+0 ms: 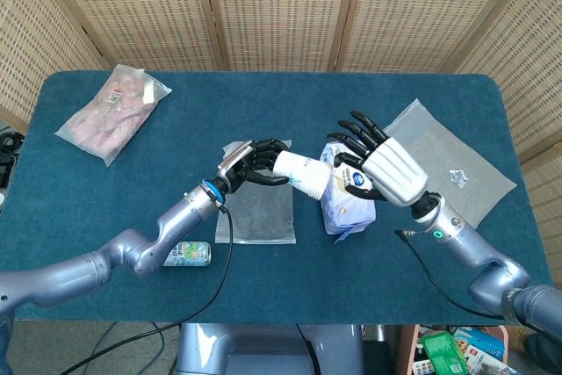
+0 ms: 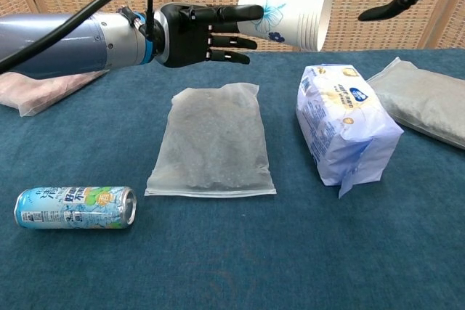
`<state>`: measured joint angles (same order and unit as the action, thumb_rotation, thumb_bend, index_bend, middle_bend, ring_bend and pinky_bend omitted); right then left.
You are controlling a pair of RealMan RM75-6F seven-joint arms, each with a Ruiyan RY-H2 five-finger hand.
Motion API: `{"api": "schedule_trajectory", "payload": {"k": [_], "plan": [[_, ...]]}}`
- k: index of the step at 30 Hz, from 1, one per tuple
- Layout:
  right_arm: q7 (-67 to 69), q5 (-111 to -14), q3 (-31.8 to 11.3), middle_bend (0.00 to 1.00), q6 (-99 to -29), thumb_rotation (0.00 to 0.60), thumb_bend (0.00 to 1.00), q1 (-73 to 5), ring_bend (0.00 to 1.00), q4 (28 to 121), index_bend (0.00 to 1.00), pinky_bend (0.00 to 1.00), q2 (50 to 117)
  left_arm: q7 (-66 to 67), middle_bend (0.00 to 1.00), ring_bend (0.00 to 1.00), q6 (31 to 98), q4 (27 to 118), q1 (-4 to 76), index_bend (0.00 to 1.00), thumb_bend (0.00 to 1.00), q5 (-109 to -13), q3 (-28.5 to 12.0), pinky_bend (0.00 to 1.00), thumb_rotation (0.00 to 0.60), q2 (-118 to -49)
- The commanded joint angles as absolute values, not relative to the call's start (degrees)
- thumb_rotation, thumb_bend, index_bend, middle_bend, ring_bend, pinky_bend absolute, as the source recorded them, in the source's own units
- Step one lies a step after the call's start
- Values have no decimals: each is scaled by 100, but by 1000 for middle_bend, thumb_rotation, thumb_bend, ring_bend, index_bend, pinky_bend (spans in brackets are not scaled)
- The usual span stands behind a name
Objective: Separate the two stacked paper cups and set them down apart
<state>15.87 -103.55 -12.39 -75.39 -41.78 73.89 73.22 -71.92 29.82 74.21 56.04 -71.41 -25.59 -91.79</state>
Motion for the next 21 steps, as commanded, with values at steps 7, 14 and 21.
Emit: {"api": "schedule_trajectory", "payload": {"k": [7, 14, 21], "plan": [[1336, -10444, -1222, 298, -7605, 600, 351, -4515, 162, 7204, 492, 45, 7743, -7180, 498, 466, 2976, 7448, 5563, 491, 165, -7164, -2526, 485, 600, -9210], [1264, -10418, -1197, 313, -7752, 600, 384, -4623, 177, 7053, 518, 58, 7904, -7220, 498, 466, 2962, 7428, 5540, 491, 165, -7178, -2538, 485, 600, -9231], [1204, -10486, -1147, 339, -8025, 600, 413, -4684, 195, 6780, 571, 75, 8073, -7313, 498, 466, 2958, 7436, 5513, 491, 165, -7213, -2561, 485, 600, -9234]]}}
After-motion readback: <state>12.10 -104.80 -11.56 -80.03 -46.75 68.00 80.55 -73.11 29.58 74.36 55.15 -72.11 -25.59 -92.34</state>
